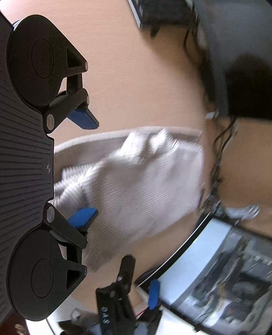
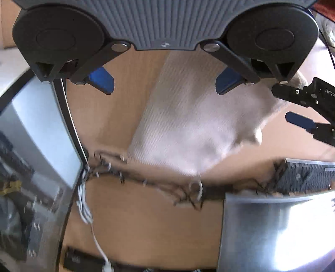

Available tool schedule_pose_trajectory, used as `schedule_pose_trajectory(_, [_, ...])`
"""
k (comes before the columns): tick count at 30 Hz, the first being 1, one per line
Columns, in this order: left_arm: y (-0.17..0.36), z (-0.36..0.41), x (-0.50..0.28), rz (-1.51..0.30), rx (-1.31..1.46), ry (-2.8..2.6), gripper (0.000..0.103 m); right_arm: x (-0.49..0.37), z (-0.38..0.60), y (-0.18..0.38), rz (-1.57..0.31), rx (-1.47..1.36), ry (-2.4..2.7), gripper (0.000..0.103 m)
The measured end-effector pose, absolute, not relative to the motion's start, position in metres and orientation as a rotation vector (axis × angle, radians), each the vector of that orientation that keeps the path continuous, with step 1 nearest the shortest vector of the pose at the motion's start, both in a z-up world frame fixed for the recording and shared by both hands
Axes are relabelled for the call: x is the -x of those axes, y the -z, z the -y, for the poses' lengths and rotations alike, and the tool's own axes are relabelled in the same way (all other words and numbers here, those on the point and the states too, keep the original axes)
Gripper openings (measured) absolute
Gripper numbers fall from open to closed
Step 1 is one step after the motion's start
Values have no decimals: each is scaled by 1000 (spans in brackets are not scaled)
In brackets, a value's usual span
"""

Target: Fold clothes

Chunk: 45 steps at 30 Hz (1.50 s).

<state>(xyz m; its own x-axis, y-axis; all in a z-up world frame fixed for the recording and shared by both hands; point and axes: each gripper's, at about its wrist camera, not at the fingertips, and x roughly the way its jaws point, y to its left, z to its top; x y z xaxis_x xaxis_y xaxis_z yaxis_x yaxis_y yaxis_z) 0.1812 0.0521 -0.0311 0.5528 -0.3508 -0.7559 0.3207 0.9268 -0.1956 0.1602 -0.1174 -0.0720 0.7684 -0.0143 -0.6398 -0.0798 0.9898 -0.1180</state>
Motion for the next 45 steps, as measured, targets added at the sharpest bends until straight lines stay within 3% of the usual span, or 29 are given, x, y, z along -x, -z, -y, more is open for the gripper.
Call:
schedule_pose_trajectory(4, [20, -66, -182, -862, 19, 287, 91, -167, 95, 88, -734, 206, -88, 79])
schedule_pose_trajectory(7, [17, -67, -182, -845, -34, 242, 93, -164, 78, 114, -783, 321, -117, 78])
schedule_pose_trajectory(15, [19, -68, -179, -848, -50, 260, 95, -145, 53, 86, -725, 452, -267, 79])
schedule_pose_trajectory(25, [18, -82, -183, -841, -23, 290, 95, -128, 9, 123, -736, 642, -432, 81])
schedule_pose_trajectory(29, [18, -73, -175, -840, -69, 399, 96, -148, 30, 119, -804, 519, -384, 65])
schedule_pose_trajectory(36, [27, -48, -164, -839, -209, 539, 98, -192, 94, 107, -959, 44, -347, 65])
schedule_pose_trajectory(45, [54, -4, -172, -850, -402, 546, 98, -200, 119, 107, -1011, -178, -383, 65])
